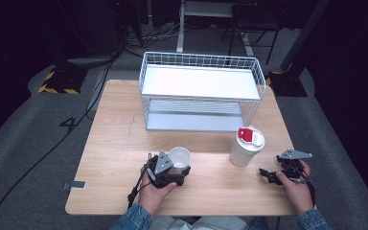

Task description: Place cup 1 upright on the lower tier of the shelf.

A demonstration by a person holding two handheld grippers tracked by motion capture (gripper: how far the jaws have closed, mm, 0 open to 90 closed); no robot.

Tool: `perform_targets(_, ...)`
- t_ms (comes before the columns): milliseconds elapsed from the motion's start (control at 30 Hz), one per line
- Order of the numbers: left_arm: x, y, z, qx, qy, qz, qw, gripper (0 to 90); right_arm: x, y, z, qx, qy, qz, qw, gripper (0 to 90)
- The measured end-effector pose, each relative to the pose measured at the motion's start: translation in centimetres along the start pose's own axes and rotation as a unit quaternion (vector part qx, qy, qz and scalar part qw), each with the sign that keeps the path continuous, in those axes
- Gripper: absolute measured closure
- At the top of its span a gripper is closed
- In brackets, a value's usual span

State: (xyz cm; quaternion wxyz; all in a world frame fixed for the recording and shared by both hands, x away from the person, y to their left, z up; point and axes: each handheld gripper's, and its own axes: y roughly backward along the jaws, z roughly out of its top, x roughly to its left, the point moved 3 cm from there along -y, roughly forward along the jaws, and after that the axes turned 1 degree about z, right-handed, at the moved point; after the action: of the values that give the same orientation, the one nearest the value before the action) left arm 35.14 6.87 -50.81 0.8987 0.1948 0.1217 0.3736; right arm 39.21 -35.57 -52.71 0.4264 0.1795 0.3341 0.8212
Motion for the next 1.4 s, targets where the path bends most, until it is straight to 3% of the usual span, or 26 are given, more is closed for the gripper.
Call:
perform_targets(333,0.0,0.6,0.6,0.011,0.001,-0.005,0.9999,21.4,0.0,0.0,0.0,0.0,0.0,-0.002,1.0,0.3)
perform_targets(467,0.0,1.0,1.6,0.005,0.003,-0.008,0.9999,21.4,0.0,0.0,0.0,0.001,0.0,-0.003,1.0,0.3)
perform_targets(700,-0.3,1.6,3.5,0.009,-0.014,-0.022,0.9996,21.4,0.0,0.0,0.0,0.0,-0.001,-0.003,1.0,0.3)
perform_targets(867,-0.2,1.7,4.8,0.014,-0.023,-0.021,0.9994,21.4,0.0,0.0,0.0,0.001,0.0,-0.003,1.0,0.3)
perform_targets(1267,0.4,1.1,7.1,-0.004,-0.012,-0.026,0.9996,21.3,0.0,0.0,0.0,0.001,0.0,-0.004,1.0,0.3)
perform_targets(1400,0.9,0.8,7.4,-0.014,0.011,-0.029,0.9994,21.2,0.0,0.0,0.0,0.001,0.0,-0.003,1.0,0.3)
